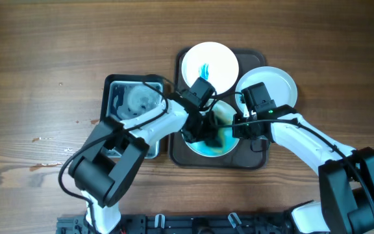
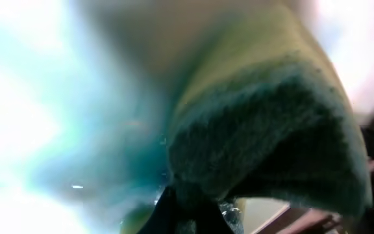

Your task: Clean dirty plates on tray and stack at the side

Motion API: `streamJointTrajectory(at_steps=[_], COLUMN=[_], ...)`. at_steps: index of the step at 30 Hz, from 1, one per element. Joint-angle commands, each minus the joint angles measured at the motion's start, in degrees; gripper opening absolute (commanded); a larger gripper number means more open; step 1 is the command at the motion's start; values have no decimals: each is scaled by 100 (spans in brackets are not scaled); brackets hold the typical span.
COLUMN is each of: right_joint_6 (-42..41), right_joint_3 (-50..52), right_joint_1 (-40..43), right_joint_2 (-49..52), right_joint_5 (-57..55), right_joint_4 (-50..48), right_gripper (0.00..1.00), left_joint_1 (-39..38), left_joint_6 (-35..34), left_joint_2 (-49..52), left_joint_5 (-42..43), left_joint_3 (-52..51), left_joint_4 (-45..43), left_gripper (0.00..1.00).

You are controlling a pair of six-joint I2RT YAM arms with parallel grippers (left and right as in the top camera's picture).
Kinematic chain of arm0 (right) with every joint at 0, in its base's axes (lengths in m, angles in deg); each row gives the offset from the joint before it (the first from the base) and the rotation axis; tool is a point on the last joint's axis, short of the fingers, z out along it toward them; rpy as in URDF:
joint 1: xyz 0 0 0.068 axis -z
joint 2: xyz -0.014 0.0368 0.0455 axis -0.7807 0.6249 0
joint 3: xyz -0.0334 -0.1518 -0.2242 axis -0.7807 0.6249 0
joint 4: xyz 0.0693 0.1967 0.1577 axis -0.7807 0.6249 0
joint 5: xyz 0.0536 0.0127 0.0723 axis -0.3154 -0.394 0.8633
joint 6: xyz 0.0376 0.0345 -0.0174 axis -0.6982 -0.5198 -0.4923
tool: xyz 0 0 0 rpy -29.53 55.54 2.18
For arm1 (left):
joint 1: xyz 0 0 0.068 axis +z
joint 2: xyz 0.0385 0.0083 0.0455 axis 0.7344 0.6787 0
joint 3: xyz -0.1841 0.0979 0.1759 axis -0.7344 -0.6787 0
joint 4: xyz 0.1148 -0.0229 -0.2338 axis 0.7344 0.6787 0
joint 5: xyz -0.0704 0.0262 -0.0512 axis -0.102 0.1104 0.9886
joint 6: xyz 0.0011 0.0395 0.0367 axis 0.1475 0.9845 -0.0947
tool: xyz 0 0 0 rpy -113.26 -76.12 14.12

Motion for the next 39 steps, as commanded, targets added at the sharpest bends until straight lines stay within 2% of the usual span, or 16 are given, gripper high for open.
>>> streamJointTrajectory(at_steps=[1, 5, 11, 14, 16, 18, 20, 22, 25, 29, 31, 32, 33, 34, 37, 39], right_joint_6=[146, 146, 144, 146, 146, 146, 149, 151, 216, 243, 472, 492, 557, 715, 750, 741], right_joint_3=[63, 63, 63, 63, 63, 63, 63, 63, 63, 55, -26, -96, -214, -398, -1156, -1635], right_joint_1=[2, 2, 2, 2, 2, 2, 2, 2, 2, 2, 2, 2, 2, 2, 2, 2], right_joint_2=[116, 116, 116, 116, 116, 116, 116, 116, 116, 116, 107, 103, 103, 103, 103, 103], right_joint_5=[-260, -260, -258, -260, -260, -258, -260, -258, -258, -201, 94, 136, 177, 254, 260, 260], right_joint_4=[109, 107, 109, 107, 79, 20, -24, -55, -166, -149, 42, 168, 363, 616, 1526, 1934], right_gripper=[4, 4, 4, 4, 4, 4, 5, 4, 4, 4, 4, 4, 4, 4, 4, 4], left_joint_1=[297, 389, 507, 922, 1392, 1928, 2288, 2636, 2811, 2822, 2822, 2822, 2822, 2822, 2870, 2975], left_joint_6=[-15, -13, 205, 302, 481, 750, 1008, 1585, 1928, 1963, 1958, 1958, 1961, 1958, 1954, 1934], left_joint_2=[-153, -671, -1635, -2387, -2844, -3147, -3191, -3104, -2916, -2586, -2470, -2468, -2500, -2551, -2850, -3088], left_joint_5=[-1604, -1864, -457, -387, -640, -1349, -2017, -2680, -2870, -2870, -2857, -2796, -2723, -2599, -2288, -2170], left_joint_3=[-232, -229, -229, -229, -232, -232, -234, -442, -1082, -1886, -1971, -1969, -1950, -1895, -1532, -1235], left_joint_4=[498, 457, 267, 625, 966, 1482, 1882, 2035, 1537, 573, 426, 415, 422, 457, 809, 1060], left_gripper=[4, 4, 4, 4, 4, 4, 4, 4, 4, 4, 5, 16, 35, 46, 60, 65])
